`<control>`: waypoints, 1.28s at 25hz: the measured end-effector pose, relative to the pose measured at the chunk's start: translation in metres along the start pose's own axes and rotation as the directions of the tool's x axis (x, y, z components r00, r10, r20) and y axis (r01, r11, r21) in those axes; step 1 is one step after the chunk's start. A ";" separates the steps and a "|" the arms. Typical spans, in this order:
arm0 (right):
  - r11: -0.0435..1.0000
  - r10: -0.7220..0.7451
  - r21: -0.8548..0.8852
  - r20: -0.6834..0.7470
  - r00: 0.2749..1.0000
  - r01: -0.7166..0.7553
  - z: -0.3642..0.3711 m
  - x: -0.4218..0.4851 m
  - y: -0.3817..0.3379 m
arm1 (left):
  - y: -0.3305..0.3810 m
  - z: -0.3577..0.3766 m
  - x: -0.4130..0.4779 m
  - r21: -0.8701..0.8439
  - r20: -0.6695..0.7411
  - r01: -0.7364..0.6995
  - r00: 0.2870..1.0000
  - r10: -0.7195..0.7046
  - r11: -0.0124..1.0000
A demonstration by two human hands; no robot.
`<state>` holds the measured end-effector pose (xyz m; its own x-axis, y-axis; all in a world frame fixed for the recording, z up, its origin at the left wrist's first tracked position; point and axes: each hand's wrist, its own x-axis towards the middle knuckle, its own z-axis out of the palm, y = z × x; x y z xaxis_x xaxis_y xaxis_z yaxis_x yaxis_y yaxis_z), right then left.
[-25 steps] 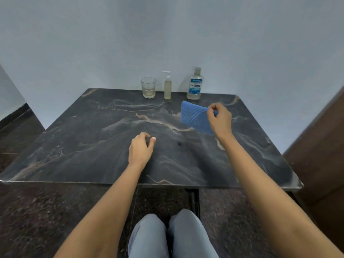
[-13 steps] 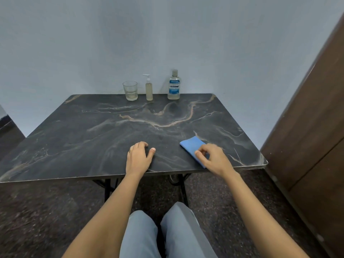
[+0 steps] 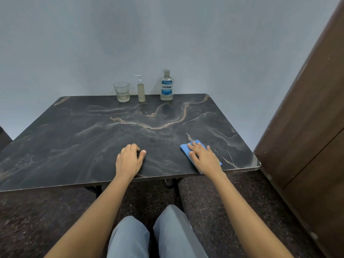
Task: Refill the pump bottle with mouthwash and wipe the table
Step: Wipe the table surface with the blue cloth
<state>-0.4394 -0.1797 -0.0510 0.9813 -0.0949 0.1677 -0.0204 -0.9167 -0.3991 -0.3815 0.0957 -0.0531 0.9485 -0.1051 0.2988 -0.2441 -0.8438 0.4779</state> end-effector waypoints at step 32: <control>0.981 0.080 -0.184 0.097 0.992 -0.061 0.010 0.004 -0.019 | -0.017 0.000 0.011 -0.108 -0.042 0.002 0.999 -0.006 0.994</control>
<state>-0.4331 -0.1592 -0.0517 0.9905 -0.1294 0.0472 -0.1149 -0.9651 -0.2355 -0.3669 0.1083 -0.0581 0.9407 -0.0780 0.3300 -0.2629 -0.7824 0.5646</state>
